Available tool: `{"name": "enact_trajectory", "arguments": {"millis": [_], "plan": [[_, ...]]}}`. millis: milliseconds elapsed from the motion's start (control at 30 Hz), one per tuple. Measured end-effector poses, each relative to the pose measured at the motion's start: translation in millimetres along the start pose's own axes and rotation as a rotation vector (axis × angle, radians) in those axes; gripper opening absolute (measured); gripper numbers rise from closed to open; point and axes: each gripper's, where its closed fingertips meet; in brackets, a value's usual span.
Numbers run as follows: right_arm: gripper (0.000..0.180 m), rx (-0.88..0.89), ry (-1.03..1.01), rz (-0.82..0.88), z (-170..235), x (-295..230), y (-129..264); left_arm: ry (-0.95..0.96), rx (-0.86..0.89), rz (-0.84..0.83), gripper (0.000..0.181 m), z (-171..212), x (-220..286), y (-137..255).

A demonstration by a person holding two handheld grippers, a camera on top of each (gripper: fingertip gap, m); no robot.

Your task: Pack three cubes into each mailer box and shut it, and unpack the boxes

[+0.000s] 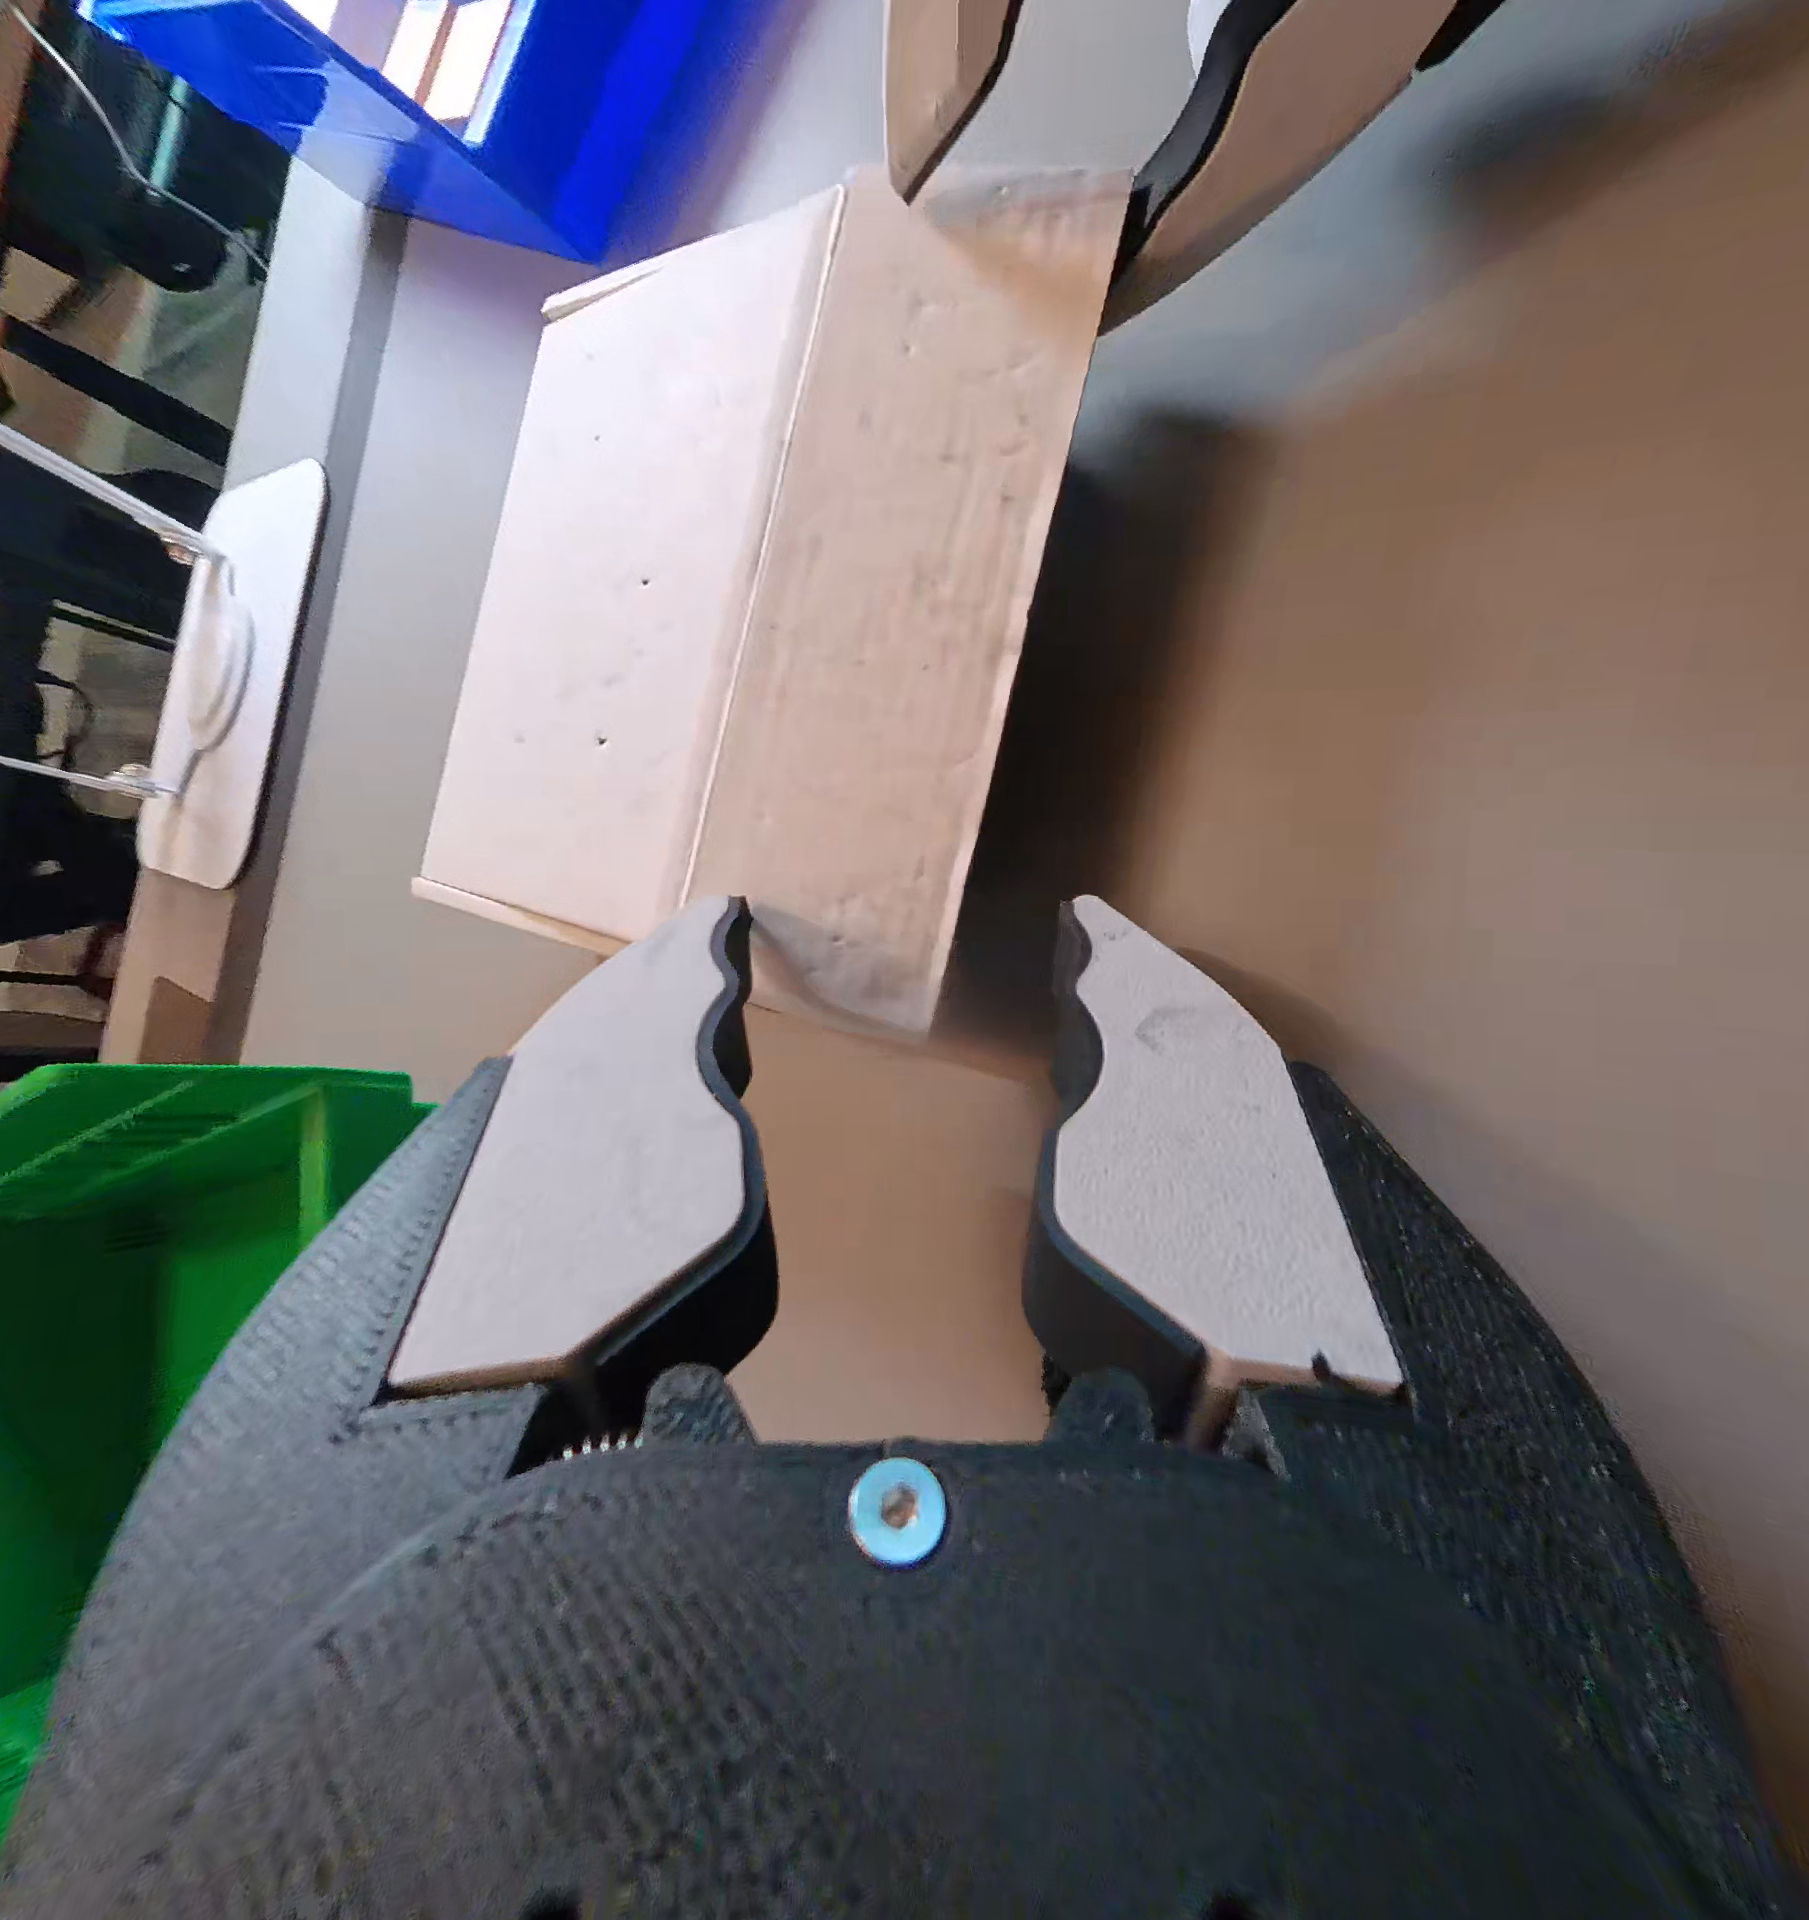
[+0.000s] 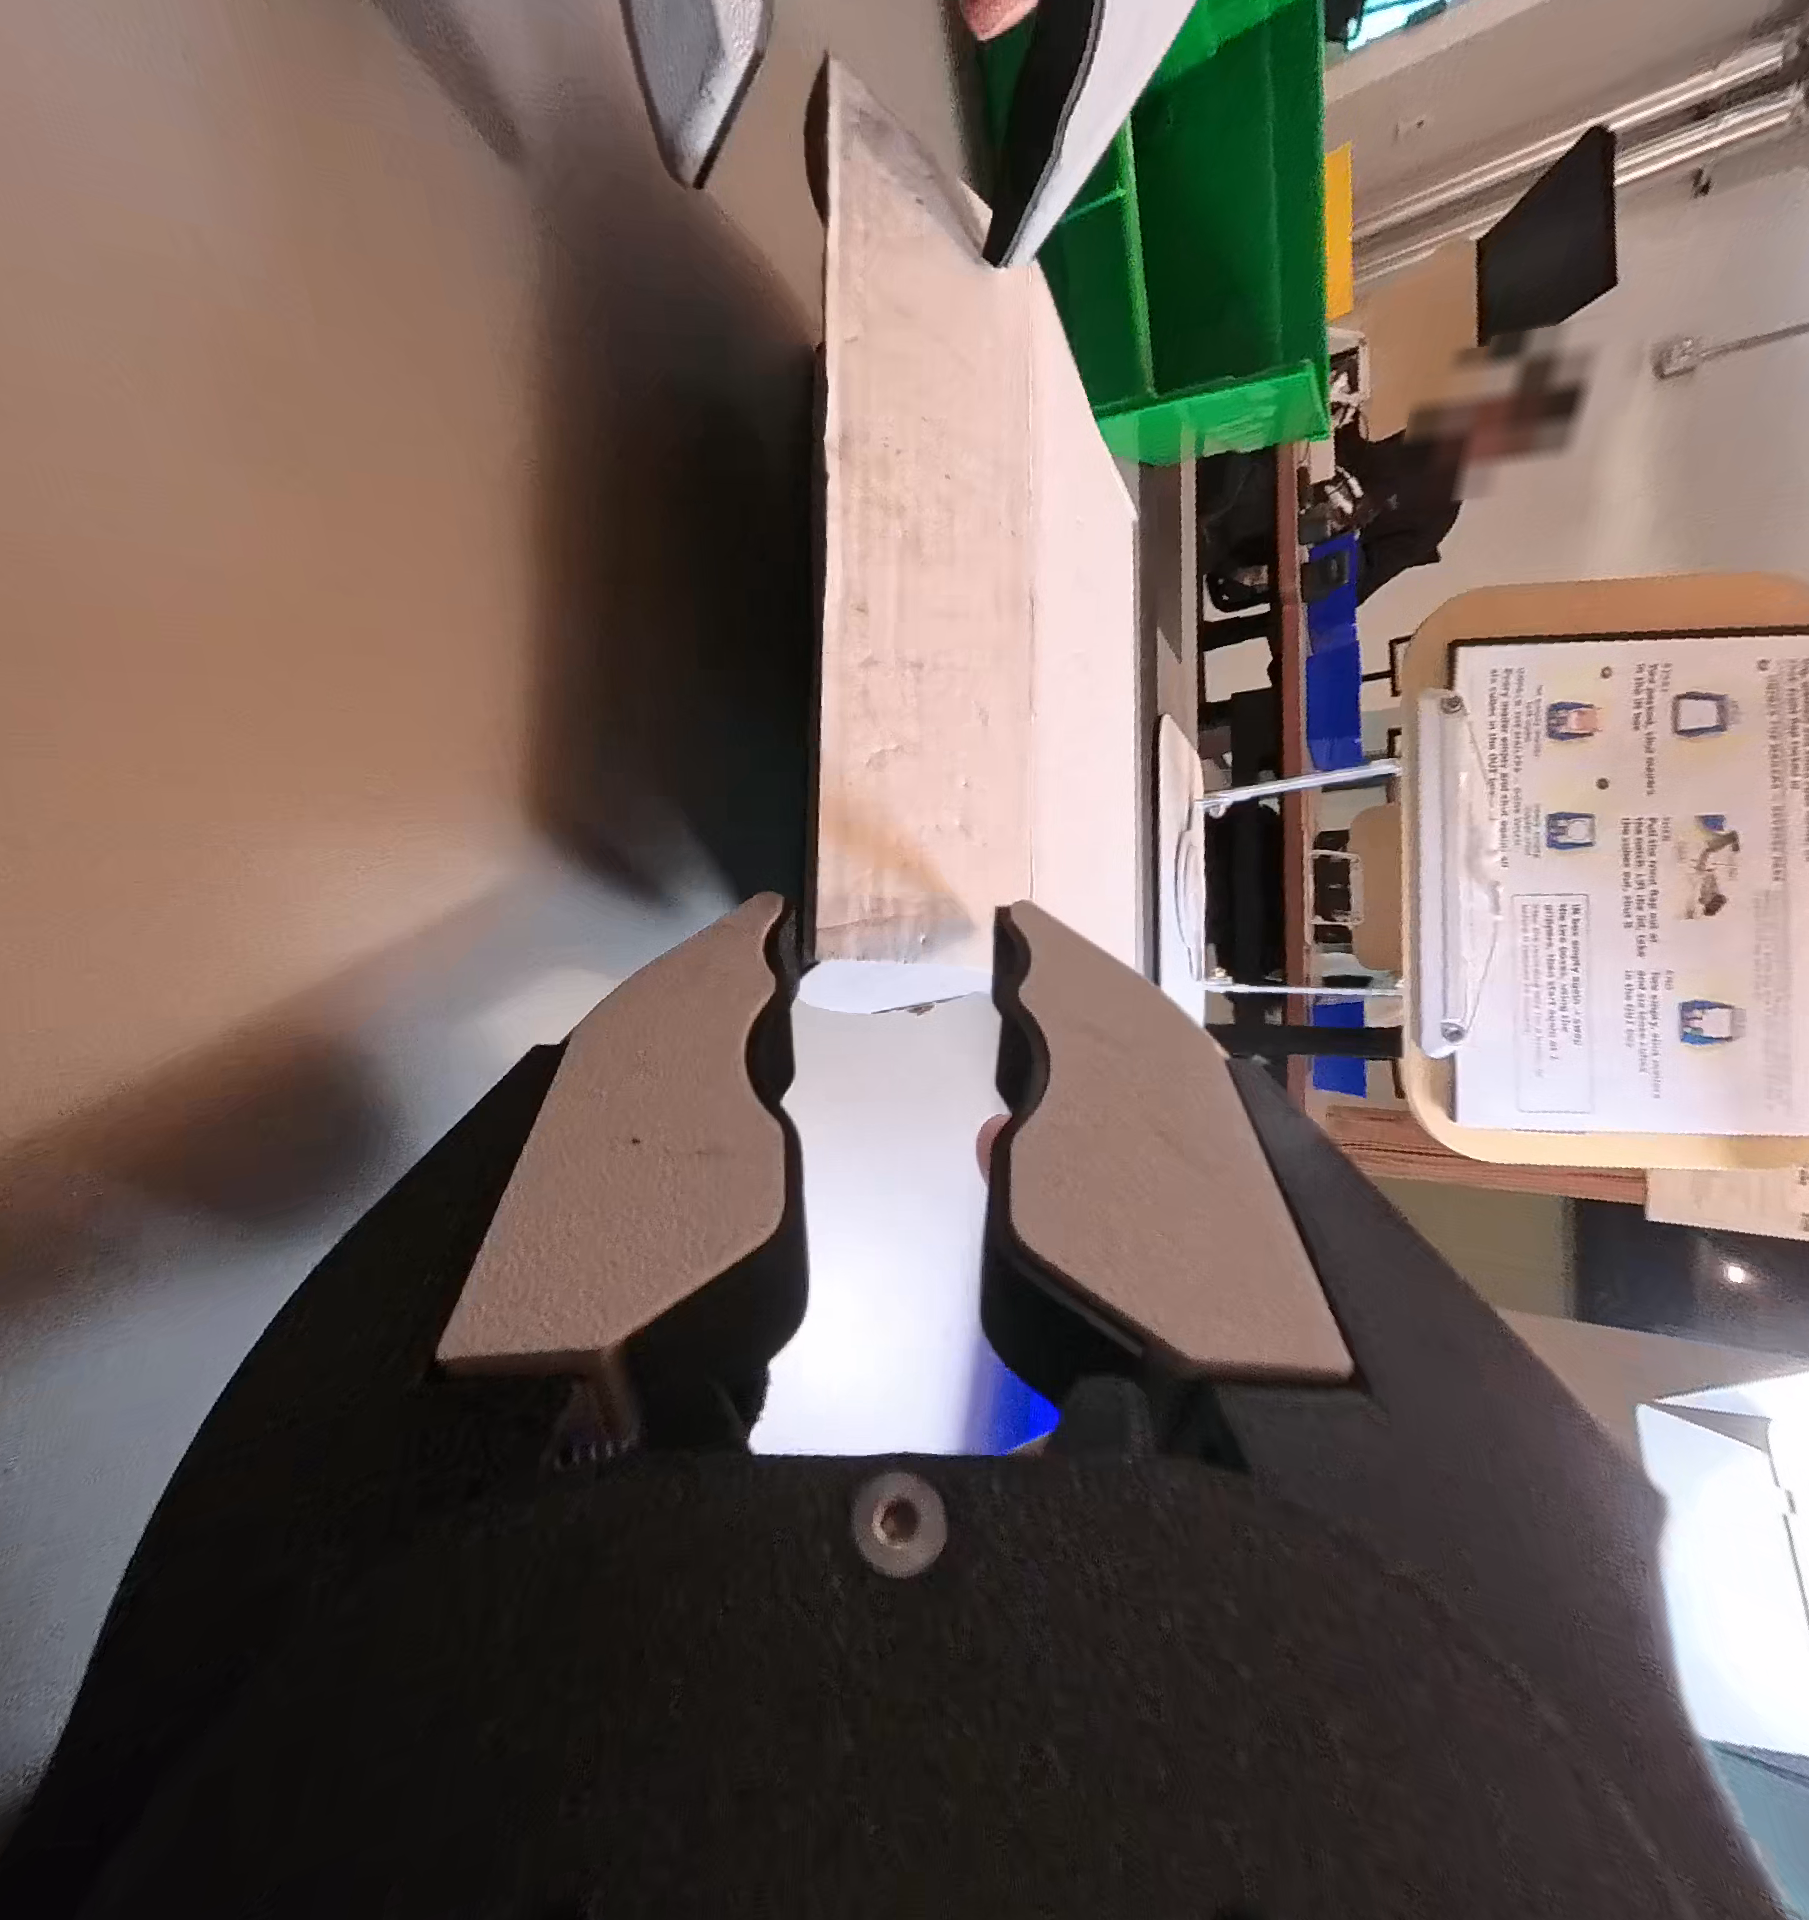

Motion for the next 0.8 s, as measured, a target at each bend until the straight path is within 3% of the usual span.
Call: {"name": "enact_trajectory", "arguments": {"millis": [33,100,267,433,633,800], "plan": [[0.036,-0.001,0.006,0.005,0,0,-2,-0.011,0.001,-0.017,0.05,0,-1,-1],[0.033,-0.003,0.016,0.021,-1,-1,-5,-0.029,0.01,-0.049,0.036,1,-5,-1],[0.028,-0.016,-0.081,-0.012,-3,2,-9,0.037,0.029,-0.013,0.025,2,-9,0],[0.027,-0.035,-0.349,-0.178,-6,4,-5,0.184,0.089,0.108,0.022,-1,-8,4],[0.027,-0.056,-0.674,-0.424,-10,13,-3,0.489,0.218,0.351,0.021,-12,-15,16],[0.027,-0.045,-0.911,-0.458,-11,20,-4,0.6,0.307,0.389,0.024,-16,-22,22]]}}
Point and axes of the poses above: each gripper's, where its closed fingertips meet, y back along the fingers, z out of its underside, x = y × z across the jaws, and after that the axes turned 11 degrees about z, right-handed
